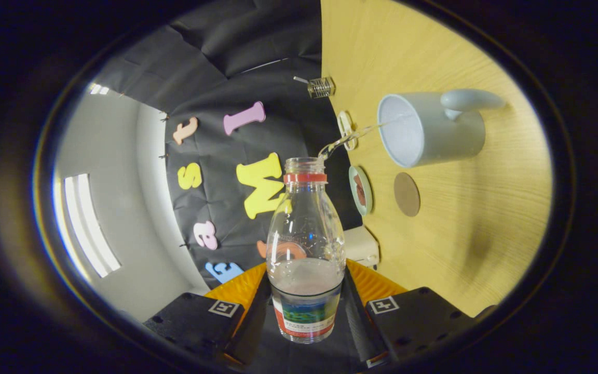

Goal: Take the bottle from table, then pour the juice into the cup, finally place the bottle on the coaster

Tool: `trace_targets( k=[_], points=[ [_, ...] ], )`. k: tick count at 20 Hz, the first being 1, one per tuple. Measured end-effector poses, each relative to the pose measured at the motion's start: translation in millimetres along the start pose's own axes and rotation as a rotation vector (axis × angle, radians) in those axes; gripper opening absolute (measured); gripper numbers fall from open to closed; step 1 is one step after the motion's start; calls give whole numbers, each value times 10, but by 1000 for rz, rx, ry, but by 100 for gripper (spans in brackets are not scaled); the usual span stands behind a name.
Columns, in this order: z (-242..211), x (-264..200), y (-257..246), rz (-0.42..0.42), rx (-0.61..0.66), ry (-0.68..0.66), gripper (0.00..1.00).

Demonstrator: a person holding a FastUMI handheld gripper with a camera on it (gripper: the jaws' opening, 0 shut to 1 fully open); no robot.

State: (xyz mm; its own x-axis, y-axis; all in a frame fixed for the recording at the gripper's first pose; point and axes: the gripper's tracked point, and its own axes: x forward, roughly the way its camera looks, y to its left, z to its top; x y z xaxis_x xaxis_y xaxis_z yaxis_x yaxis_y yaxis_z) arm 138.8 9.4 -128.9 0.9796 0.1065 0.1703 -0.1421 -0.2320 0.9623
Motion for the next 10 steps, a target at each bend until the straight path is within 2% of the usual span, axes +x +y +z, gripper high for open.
trace_targets(
  k=[4,10],
  points=[
    [-34,-22,-62,-14,-14,10,76],
    [-43,-5,-90,-10,43,11,76]
  ],
)
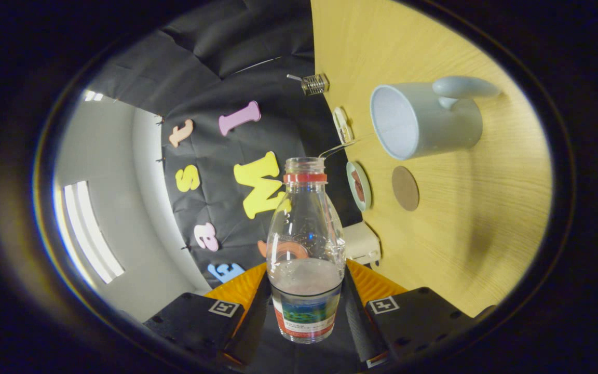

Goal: Take the bottle from table, then pour the juice into the cup, finally place the bottle on the coaster

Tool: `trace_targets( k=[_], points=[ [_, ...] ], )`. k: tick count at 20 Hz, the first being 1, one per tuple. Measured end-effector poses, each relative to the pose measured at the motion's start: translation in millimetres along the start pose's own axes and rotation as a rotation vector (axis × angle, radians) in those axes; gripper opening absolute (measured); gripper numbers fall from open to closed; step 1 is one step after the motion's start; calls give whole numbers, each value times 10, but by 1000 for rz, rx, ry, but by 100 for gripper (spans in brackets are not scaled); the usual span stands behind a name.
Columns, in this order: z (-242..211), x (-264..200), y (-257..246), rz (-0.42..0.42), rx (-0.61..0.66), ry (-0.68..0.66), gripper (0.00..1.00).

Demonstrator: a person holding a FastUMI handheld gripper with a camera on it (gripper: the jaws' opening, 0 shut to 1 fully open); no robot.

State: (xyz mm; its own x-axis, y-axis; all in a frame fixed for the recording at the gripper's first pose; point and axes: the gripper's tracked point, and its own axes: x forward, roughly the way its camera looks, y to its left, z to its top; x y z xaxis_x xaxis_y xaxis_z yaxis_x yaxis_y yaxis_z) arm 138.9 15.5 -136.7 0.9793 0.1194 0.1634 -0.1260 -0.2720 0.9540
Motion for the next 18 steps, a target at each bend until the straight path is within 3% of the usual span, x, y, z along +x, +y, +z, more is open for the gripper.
trace_targets(
  k=[5,18],
  points=[
    [-18,12,5,-2,-1,7,75],
    [29,55,140,20,149,-9,76]
  ],
)
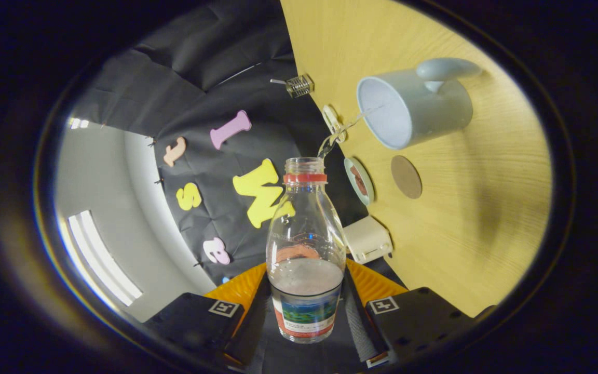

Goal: Take the bottle from table, then pour the juice into the cup, finally place the bottle on the coaster

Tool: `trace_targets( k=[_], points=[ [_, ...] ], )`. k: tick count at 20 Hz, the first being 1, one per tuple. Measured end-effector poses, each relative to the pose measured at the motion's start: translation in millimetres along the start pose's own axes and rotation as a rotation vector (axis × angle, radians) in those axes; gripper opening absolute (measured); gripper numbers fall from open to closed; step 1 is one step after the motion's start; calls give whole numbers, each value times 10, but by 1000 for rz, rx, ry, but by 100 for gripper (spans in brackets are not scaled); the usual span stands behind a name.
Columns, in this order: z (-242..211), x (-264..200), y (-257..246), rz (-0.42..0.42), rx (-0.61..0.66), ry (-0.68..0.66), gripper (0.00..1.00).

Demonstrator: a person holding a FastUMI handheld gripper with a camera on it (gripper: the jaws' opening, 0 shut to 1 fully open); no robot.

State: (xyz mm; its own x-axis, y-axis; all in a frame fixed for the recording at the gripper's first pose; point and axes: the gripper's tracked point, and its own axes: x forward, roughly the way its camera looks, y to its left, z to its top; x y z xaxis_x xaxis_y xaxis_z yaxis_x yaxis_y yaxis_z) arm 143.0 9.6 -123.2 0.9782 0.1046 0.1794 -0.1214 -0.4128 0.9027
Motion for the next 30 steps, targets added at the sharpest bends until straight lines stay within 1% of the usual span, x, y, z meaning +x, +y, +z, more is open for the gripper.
trace_targets(
  k=[5,9,13,17,21,24,27,30],
  points=[
    [-37,118,165,29,67,7,76],
    [8,35,338,57,108,-15,75],
    [-13,35,438,81,204,-12,75],
    [48,26,436,82,278,-22,76],
    [104,-26,410,83,285,-21,75],
    [139,-12,369,67,282,-21,76],
    [161,29,278,56,330,-24,75],
    [211,125,152,25,343,-34,75]
  ],
)
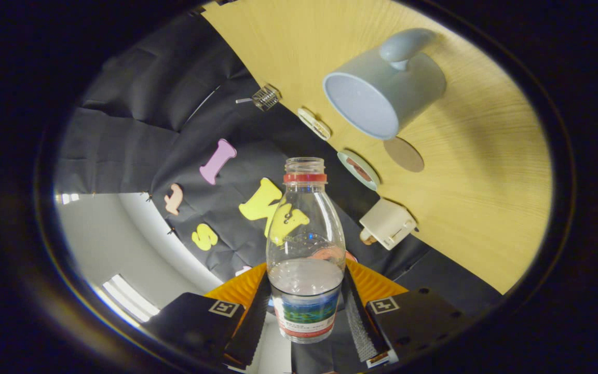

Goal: Take the bottle from table, then pour the juice into the cup, finally place the bottle on the coaster

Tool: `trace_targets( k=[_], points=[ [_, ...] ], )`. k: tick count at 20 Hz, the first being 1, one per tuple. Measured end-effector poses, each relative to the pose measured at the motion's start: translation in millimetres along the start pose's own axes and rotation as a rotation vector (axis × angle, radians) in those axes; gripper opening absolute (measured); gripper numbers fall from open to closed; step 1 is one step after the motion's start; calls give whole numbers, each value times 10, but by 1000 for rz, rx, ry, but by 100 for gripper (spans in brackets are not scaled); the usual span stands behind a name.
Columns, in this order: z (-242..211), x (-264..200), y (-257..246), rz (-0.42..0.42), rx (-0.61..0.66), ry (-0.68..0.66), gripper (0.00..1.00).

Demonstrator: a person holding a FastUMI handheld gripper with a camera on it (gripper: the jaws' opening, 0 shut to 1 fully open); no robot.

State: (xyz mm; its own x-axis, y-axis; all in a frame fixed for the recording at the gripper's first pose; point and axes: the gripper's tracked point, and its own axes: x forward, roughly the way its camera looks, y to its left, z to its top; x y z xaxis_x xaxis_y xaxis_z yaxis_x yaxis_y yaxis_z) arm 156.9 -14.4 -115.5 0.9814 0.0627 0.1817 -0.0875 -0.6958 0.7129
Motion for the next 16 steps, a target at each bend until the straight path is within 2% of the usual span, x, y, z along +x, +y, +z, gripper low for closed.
trace_targets(
  k=[4,9,16],
  points=[
    [163,-103,-112,-30,-19,-22,76],
    [118,-149,-99,-27,-24,-17,76],
    [-36,-249,-113,-57,-112,-8,76]
  ],
)
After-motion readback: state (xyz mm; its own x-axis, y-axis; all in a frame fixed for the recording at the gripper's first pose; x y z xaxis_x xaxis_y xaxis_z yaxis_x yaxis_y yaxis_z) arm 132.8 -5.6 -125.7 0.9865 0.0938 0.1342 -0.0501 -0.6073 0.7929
